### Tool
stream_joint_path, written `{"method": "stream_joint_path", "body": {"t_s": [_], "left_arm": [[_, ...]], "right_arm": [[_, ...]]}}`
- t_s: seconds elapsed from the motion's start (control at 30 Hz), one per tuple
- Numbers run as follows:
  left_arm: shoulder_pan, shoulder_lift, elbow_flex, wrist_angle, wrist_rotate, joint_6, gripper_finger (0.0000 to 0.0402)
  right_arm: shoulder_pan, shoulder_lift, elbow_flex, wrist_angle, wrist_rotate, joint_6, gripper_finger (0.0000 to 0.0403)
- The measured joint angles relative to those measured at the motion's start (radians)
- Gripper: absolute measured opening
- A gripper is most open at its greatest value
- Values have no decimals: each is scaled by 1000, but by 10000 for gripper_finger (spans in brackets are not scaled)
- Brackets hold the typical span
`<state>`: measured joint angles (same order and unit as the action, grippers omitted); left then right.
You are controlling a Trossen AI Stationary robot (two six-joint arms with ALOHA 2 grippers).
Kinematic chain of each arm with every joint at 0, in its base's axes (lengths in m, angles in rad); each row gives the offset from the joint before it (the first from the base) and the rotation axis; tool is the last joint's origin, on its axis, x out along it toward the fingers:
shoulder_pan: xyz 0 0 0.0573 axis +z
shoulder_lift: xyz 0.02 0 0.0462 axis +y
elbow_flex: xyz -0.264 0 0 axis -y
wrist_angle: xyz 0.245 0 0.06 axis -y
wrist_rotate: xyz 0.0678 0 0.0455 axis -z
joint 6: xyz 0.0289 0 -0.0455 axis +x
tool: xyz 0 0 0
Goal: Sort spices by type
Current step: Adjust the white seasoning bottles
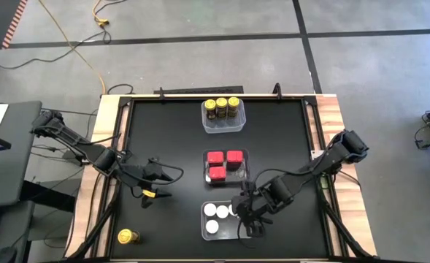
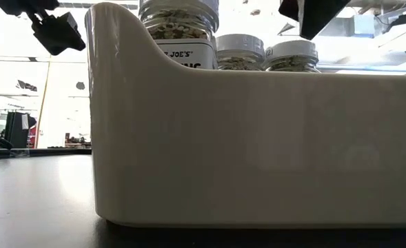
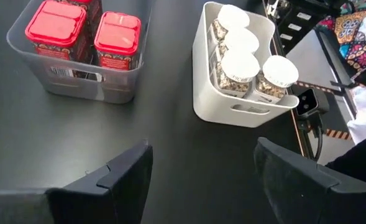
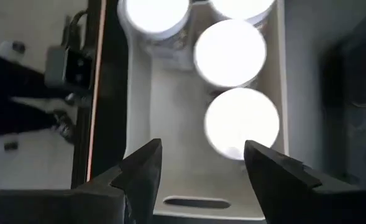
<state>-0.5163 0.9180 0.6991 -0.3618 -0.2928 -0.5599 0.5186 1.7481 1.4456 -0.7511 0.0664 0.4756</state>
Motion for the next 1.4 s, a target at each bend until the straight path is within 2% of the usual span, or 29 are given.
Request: {"method": "stream_joint_path", "body": {"t_s": [0.13, 0.27, 0.5, 0.67, 1.07, 1.2, 1.4], "left_arm": [[0, 0, 0, -32, 0, -6, 268], [0, 0, 0, -73, 0, -14, 268], [0, 0, 0, -91, 0, -37, 268], [0, 0, 0, -91, 0, -53, 268], [0, 0, 0, -91, 0, -85, 268], [0, 0, 0, -91, -1, -81, 268], [0, 0, 0, -93, -1, -79, 268]], "right_arm": [[-3, -3, 0, -38, -4, 3, 260], [-3, -10, 0, -129, -16, -6, 279], [-4, -12, -1, -145, -15, -154, 359], [-2, -12, -1, -125, -16, -162, 395], [-53, 8, -16, -9, -15, -50, 389], [-54, 42, -17, 49, -21, -47, 389], [-60, 61, -18, 47, -25, -48, 389]]}}
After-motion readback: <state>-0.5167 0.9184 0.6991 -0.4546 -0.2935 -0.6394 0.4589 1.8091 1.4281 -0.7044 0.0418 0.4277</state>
